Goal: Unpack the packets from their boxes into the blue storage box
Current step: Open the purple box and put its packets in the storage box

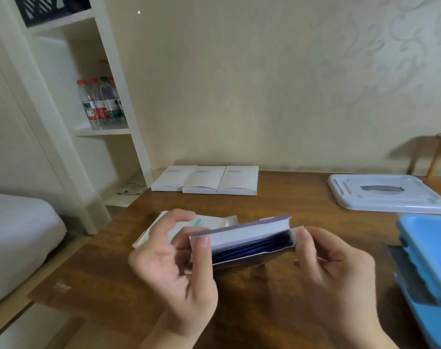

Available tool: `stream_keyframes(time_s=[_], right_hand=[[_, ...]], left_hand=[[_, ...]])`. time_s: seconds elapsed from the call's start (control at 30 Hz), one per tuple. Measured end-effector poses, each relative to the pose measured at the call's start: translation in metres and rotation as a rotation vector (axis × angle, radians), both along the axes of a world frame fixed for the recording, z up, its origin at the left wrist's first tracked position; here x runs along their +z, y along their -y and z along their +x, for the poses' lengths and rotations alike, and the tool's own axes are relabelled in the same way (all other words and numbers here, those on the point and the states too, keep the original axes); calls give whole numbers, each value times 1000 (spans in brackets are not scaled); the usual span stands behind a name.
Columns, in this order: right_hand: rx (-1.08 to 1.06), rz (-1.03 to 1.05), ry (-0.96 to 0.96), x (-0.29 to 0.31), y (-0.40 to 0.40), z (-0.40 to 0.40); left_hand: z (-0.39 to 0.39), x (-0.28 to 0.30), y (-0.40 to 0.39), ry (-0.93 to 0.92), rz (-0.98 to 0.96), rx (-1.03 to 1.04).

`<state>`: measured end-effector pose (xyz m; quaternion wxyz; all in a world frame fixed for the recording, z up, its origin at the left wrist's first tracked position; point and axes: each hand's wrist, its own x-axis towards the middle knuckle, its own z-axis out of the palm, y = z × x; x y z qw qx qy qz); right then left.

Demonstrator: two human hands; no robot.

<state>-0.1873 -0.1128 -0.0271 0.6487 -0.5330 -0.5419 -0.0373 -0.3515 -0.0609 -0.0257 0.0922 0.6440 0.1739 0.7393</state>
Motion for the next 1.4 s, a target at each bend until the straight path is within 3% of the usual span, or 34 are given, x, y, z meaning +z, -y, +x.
stream_keyframes(time_s=[0.1,0.27,0.4,0.53,0.63,0.73,0.8,0.97,1.13,1.4], right_hand=[[-19,3,-6,-2,-1,2],[7,-29,-37,-1,-3,5],[55,-44,-53,-6,-5,7],[83,-50,-178,-11,-5,9],[21,39,69,-6,1,12],[35,20,545,4,10,10],[7,-57,714,10,13,8],[44,-144,792,22,14,5],[-8,-249,1067,31,17,2],[-47,-279,1111,26,14,-4]], left_hand=[[-5,3,-3,-215,100,149],[-12,11,8,-407,-81,128],[-12,11,20,-417,-257,188],[-6,10,29,-413,-355,71],[-3,11,31,-482,-326,64],[-1,10,31,-497,-354,24],[-2,10,31,-504,-361,26],[-2,11,30,-509,-380,2],[-3,11,30,-501,-381,-30],[-4,7,30,-507,-337,23]])
